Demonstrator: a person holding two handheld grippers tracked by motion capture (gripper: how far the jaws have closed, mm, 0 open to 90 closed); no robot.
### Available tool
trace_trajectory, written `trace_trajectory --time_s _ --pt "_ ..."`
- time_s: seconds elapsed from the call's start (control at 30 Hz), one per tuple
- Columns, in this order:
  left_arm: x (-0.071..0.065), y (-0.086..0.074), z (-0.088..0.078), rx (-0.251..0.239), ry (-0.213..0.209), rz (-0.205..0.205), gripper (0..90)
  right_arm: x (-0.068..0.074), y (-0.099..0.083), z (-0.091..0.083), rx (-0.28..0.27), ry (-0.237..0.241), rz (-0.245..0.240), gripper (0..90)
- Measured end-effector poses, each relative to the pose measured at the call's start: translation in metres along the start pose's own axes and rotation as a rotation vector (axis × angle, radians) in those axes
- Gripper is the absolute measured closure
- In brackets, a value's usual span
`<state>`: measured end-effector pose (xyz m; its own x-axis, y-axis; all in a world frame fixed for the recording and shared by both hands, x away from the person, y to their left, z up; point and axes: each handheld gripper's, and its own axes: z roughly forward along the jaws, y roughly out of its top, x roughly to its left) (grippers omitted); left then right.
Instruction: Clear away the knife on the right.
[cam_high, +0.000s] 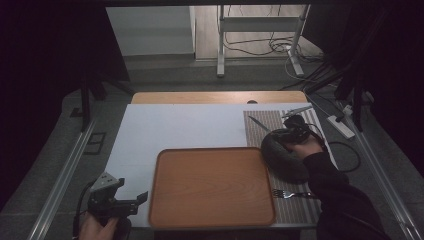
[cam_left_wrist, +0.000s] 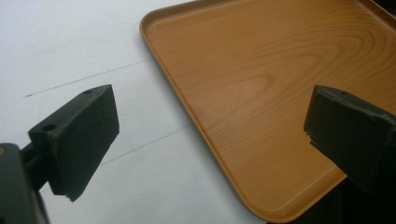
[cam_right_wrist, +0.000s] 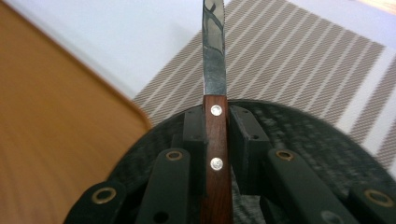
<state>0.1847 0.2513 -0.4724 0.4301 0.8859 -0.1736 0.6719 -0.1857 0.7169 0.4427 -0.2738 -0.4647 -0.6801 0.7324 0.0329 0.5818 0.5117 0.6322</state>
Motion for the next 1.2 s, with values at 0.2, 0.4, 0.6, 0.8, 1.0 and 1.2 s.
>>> trace_trajectory --time_s 0.2,0.4,0.6,0.8,1.0,1.2 --pt "0.000 0.000 0.000 -0.001 0.001 -0.001 4.0 0.024 -0.007 -0.005 -0.006 0.031 -0.028 77.4" --pt "0.000 0.000 0.000 0.000 0.002 0.000 4.1 0.046 -0.016 -0.015 -0.016 0.058 -0.052 77.4" --pt "0.000 0.000 0.000 0.001 0.002 -0.001 4.1 0.065 -0.024 -0.025 -0.025 0.075 -0.077 77.4" --pt "0.000 0.000 0.001 0.001 0.002 0.000 4.2 0.084 -0.033 -0.027 -0.014 0.096 -0.097 77.4" --pt "0.000 0.001 0.001 0.005 0.002 0.002 4.2 0.104 -0.039 -0.024 0.009 0.120 -0.136 77.4" --pt "0.000 0.001 0.001 0.007 0.003 0.001 4.3 0.121 -0.039 -0.020 0.010 0.153 -0.164 77.4"
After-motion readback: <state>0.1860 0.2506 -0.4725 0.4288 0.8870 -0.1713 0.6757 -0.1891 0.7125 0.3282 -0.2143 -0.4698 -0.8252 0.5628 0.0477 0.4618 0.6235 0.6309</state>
